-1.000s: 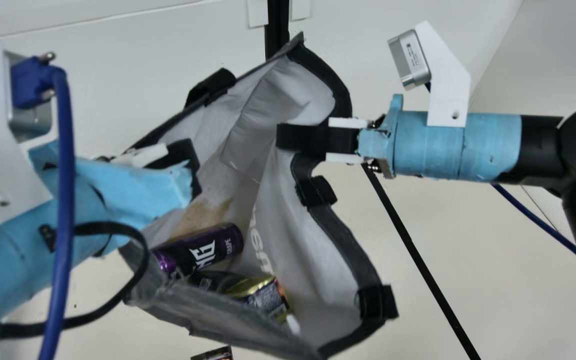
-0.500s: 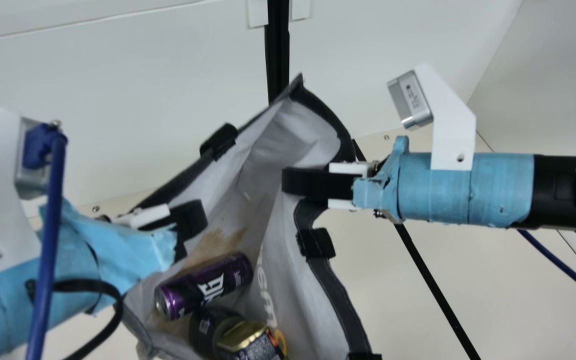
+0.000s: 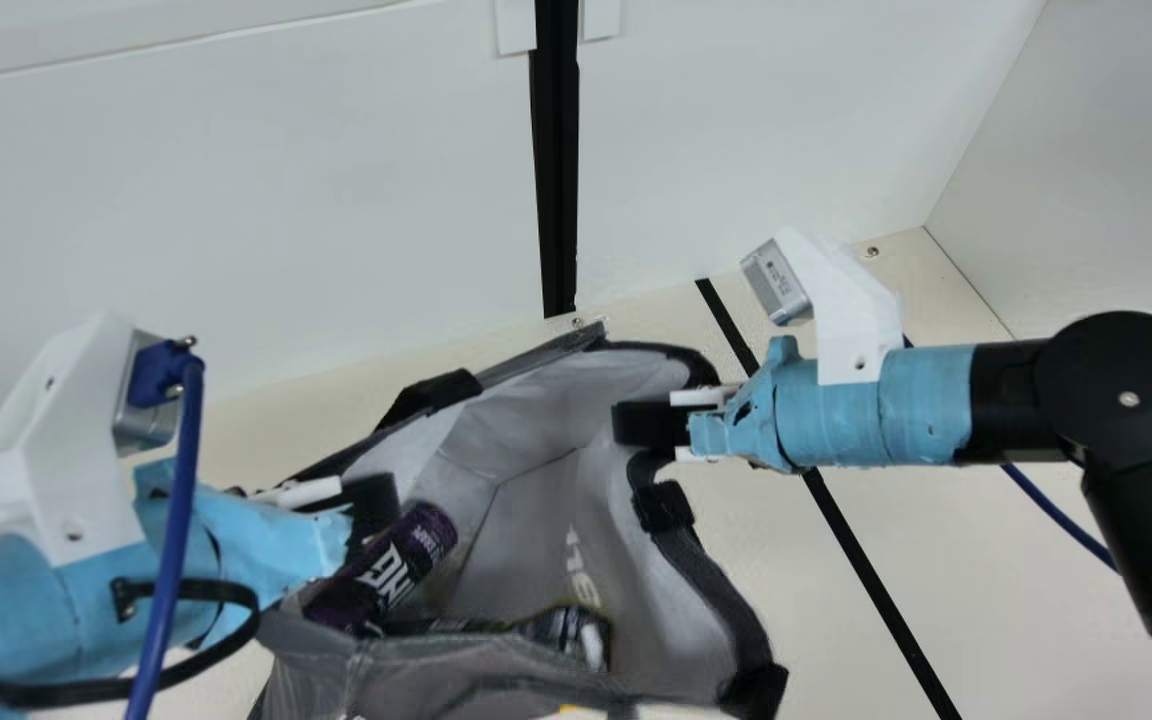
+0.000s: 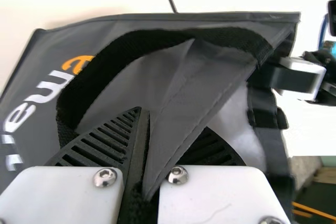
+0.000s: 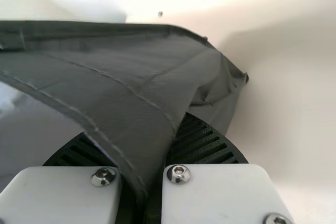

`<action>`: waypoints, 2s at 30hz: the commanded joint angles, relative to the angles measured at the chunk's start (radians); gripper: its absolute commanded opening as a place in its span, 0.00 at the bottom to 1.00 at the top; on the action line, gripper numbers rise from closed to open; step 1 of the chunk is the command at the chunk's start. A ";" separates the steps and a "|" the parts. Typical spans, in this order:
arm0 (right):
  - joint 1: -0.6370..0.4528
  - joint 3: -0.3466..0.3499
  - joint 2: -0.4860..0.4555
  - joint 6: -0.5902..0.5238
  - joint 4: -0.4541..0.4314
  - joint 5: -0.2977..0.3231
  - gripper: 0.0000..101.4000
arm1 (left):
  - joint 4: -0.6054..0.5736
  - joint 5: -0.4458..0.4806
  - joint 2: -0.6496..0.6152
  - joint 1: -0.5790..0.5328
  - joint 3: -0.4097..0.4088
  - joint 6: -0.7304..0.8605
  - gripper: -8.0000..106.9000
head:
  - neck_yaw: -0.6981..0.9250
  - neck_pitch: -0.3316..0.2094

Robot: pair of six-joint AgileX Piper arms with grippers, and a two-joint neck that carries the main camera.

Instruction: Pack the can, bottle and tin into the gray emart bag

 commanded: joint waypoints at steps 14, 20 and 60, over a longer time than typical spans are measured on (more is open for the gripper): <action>0.064 0.005 0.056 -0.130 0.062 -0.002 0.00 | 0.021 -0.139 -0.006 0.058 0.163 0.096 0.16 | -0.001 -0.023; 0.090 0.002 0.065 -0.146 0.091 -0.002 0.00 | 0.018 -0.178 0.006 0.064 0.177 0.113 0.16 | -0.001 -0.023; 0.103 -0.004 0.069 -0.148 0.094 -0.003 0.00 | 0.038 -0.243 0.015 0.046 0.150 0.109 0.45 | -0.001 -0.023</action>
